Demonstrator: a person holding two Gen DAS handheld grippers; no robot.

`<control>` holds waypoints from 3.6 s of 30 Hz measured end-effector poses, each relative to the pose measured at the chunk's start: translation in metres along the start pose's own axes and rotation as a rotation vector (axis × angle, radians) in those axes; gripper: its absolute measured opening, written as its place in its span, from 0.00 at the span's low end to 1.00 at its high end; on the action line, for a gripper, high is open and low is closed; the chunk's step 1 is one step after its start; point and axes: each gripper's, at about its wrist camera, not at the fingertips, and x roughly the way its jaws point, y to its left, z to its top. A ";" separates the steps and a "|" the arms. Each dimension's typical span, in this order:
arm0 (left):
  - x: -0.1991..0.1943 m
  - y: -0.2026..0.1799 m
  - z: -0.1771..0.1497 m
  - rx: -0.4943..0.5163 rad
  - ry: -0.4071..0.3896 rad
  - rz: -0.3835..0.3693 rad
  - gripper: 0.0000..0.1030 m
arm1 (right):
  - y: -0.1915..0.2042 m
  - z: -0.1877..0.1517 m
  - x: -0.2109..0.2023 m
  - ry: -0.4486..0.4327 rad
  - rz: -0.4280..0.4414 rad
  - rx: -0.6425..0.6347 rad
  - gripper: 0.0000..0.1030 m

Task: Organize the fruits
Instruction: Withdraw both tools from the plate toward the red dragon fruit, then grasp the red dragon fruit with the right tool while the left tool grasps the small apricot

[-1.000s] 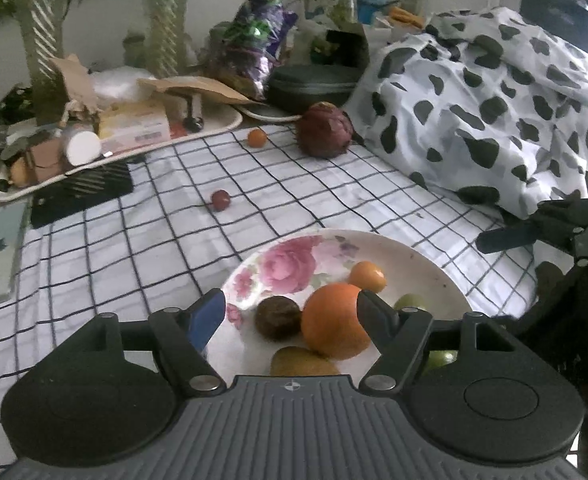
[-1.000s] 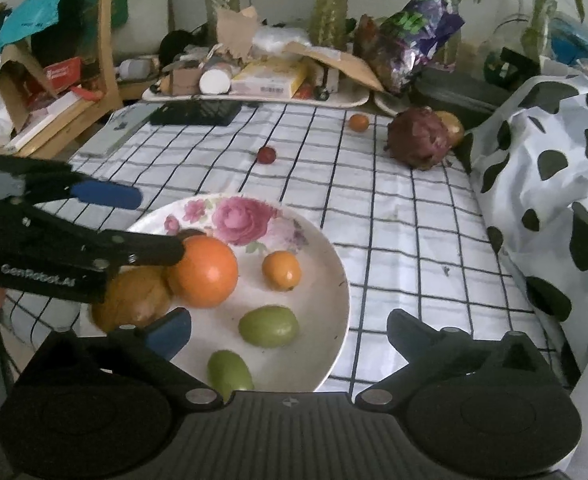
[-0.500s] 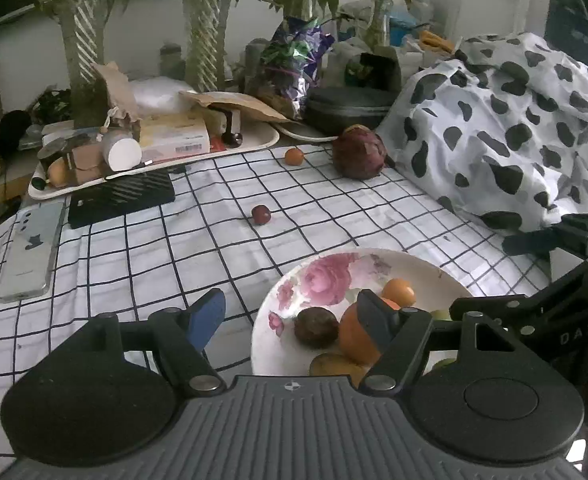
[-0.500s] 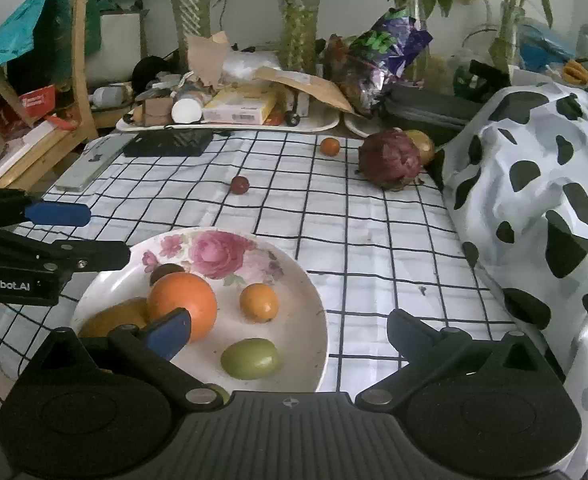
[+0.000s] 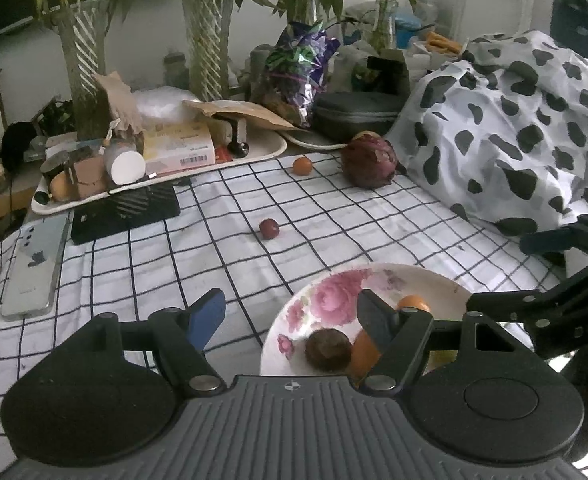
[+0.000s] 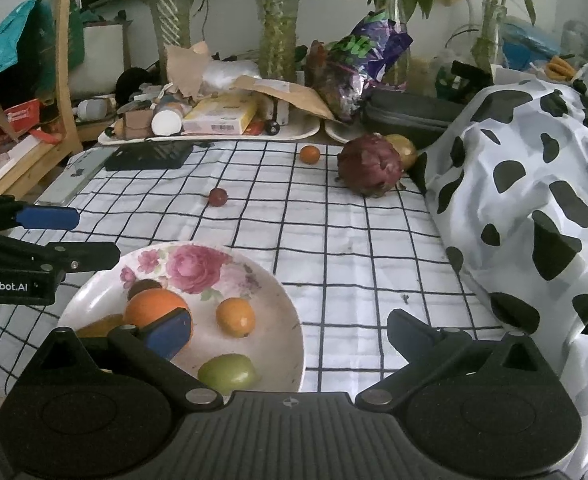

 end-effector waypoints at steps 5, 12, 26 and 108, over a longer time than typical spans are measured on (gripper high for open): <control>0.010 0.005 0.006 -0.006 0.000 0.006 0.69 | -0.008 0.005 0.006 -0.009 -0.016 0.024 1.00; 0.031 0.015 0.013 -0.001 0.019 0.008 0.69 | -0.017 0.013 0.018 -0.007 -0.034 0.031 1.00; 0.067 0.029 0.031 0.007 0.031 -0.023 0.69 | -0.026 0.037 0.053 0.007 -0.039 -0.002 1.00; 0.253 0.000 0.125 0.302 -0.012 -0.144 0.38 | -0.101 0.137 0.176 -0.066 -0.079 0.085 1.00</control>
